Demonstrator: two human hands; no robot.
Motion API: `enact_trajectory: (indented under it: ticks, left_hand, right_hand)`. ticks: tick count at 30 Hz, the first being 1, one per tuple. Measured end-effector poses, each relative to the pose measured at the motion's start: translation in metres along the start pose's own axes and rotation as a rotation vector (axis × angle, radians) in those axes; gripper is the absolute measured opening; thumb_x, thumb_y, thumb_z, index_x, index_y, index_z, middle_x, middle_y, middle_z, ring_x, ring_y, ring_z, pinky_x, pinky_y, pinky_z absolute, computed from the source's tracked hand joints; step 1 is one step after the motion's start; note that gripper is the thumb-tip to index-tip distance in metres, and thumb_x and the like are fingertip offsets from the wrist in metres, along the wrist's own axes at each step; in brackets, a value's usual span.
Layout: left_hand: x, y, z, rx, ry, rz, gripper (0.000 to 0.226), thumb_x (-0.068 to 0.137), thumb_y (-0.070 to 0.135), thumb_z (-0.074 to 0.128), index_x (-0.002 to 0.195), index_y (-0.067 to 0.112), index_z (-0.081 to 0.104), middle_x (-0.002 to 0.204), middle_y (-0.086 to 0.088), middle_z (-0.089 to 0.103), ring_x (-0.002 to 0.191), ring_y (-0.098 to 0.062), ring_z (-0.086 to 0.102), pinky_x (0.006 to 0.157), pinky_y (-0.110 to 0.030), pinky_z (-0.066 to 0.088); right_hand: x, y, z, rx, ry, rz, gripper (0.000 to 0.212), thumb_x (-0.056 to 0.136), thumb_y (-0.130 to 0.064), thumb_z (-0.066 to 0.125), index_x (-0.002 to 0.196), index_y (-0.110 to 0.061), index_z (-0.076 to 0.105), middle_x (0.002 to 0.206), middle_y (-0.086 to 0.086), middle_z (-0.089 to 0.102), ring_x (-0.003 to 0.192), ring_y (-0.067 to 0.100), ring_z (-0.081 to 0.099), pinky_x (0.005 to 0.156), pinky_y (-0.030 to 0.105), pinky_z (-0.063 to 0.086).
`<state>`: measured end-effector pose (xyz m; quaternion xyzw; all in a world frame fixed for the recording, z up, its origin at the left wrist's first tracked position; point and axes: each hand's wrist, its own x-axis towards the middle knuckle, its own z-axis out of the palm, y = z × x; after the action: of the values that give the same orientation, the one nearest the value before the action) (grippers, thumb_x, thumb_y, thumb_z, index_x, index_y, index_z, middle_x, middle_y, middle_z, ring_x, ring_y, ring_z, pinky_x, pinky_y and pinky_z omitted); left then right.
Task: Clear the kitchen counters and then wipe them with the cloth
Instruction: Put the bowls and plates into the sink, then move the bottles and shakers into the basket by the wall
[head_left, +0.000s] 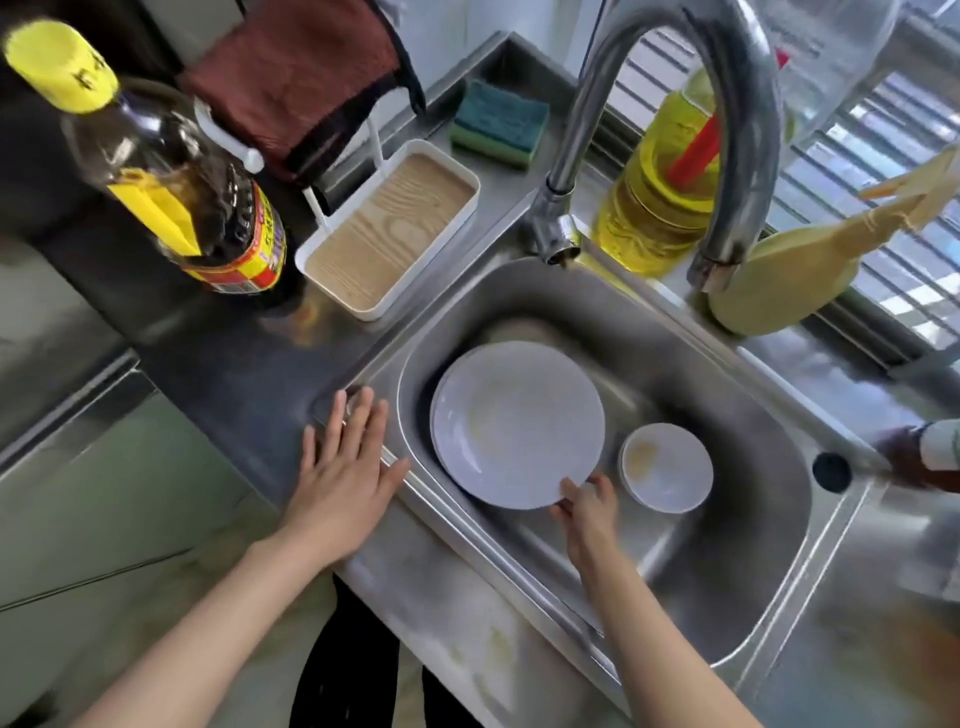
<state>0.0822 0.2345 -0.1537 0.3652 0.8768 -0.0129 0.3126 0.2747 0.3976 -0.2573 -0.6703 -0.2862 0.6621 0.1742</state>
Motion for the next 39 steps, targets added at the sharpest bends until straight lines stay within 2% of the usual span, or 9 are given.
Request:
enact_trajectory:
  ticks: [7,14,19,25,27,29,32,37,39]
  left_hand:
    - [-0.001,0.001,-0.004,-0.060,-0.022,0.005,0.067,0.095,0.049,0.018,0.145,0.019,-0.015,0.142,0.010,-0.036,0.127,-0.011,-0.041,0.111,-0.041,-0.016]
    - [-0.001,0.000,-0.002,-0.073,0.025,0.008,0.068,0.095,0.051,0.021,0.146,0.021,-0.011,0.146,0.011,-0.031,0.128,-0.008,-0.038,0.111,-0.042,-0.014]
    - [-0.004,0.001,-0.005,-0.088,0.103,0.021,0.067,0.095,0.051,0.026,0.148,0.020,-0.001,0.155,0.006,-0.017,0.134,-0.008,-0.029,0.112,-0.042,-0.012]
    - [-0.041,-0.010,-0.021,-0.452,0.327,0.055,0.066,0.088,0.045,0.044,0.145,0.017,0.025,0.154,0.000,0.017,0.144,-0.019,0.005,0.112,-0.028,0.004]
    - [-0.058,-0.023,-0.031,-0.614,0.385,0.005,0.069,0.079,0.050,0.038,0.134,0.009,0.043,0.140,-0.004,0.042,0.135,-0.021,0.030,0.108,-0.020,0.016]
    - [-0.074,-0.042,-0.042,-0.740,0.448,-0.034,0.043,0.085,0.032,0.050,0.119,0.007,0.056,0.121,-0.001,0.052,0.116,-0.011,0.048,0.102,-0.018,0.030]
    - [-0.094,-0.073,-0.060,-0.815,0.526,-0.100,0.019,0.088,0.004,0.055,0.104,0.013,0.061,0.106,0.001,0.060,0.092,-0.001,0.055,0.087,-0.010,0.040]
    - [-0.110,-0.127,-0.090,-0.905,0.557,-0.120,0.029,0.090,0.007,0.053,0.088,0.035,0.056,0.099,0.010,0.065,0.095,-0.006,0.061,0.086,-0.023,0.045]
    - [-0.112,-0.148,-0.102,-0.929,0.550,-0.093,0.028,0.090,0.007,0.053,0.088,0.035,0.057,0.098,0.014,0.065,0.093,-0.001,0.060,0.084,-0.016,0.044]
  right_hand:
    - [0.015,0.012,-0.002,-0.551,0.057,-0.180,0.027,0.072,-0.016,0.054,0.097,-0.006,0.054,0.098,0.017,0.065,0.090,0.035,0.063,0.069,0.035,0.049]
    - [0.035,0.020,-0.021,-1.171,-0.141,-0.237,0.037,0.094,-0.035,0.040,0.115,-0.008,0.054,0.110,0.018,0.059,0.106,0.035,0.053,0.084,0.035,0.041]
    - [0.006,-0.007,-0.019,-1.096,-0.062,-0.278,0.008,0.083,-0.004,0.044,0.085,-0.006,0.052,0.091,0.018,0.059,0.083,0.032,0.052,0.070,0.031,0.037]
    - [-0.076,-0.037,0.027,-0.921,-0.159,-0.600,0.027,0.087,-0.004,0.047,0.112,-0.007,0.055,0.116,0.010,0.050,0.101,0.025,0.052,0.084,0.033,0.040]
    - [-0.112,-0.043,0.054,-0.880,-0.300,-0.682,0.022,0.088,-0.004,0.047,0.106,-0.013,0.055,0.112,0.004,0.050,0.101,0.019,0.051,0.081,0.030,0.038]
    - [-0.144,-0.048,0.084,-0.892,-0.425,-0.737,0.020,0.088,-0.005,0.049,0.103,-0.017,0.054,0.108,0.001,0.052,0.100,0.017,0.052,0.080,0.026,0.038]
    - [-0.181,-0.055,0.133,-0.905,-0.533,-0.841,0.018,0.086,-0.004,0.052,0.101,-0.013,0.057,0.104,0.003,0.058,0.097,0.019,0.055,0.079,0.024,0.038]
    - [-0.230,-0.062,0.220,-0.817,-0.572,-0.935,0.019,0.090,-0.013,0.054,0.108,-0.014,0.053,0.110,0.003,0.053,0.095,0.018,0.054,0.084,0.035,0.047]
    - [-0.240,-0.062,0.255,-0.795,-0.508,-0.959,0.028,0.088,-0.018,0.055,0.116,-0.014,0.048,0.113,0.004,0.049,0.098,0.020,0.052,0.083,0.039,0.046]
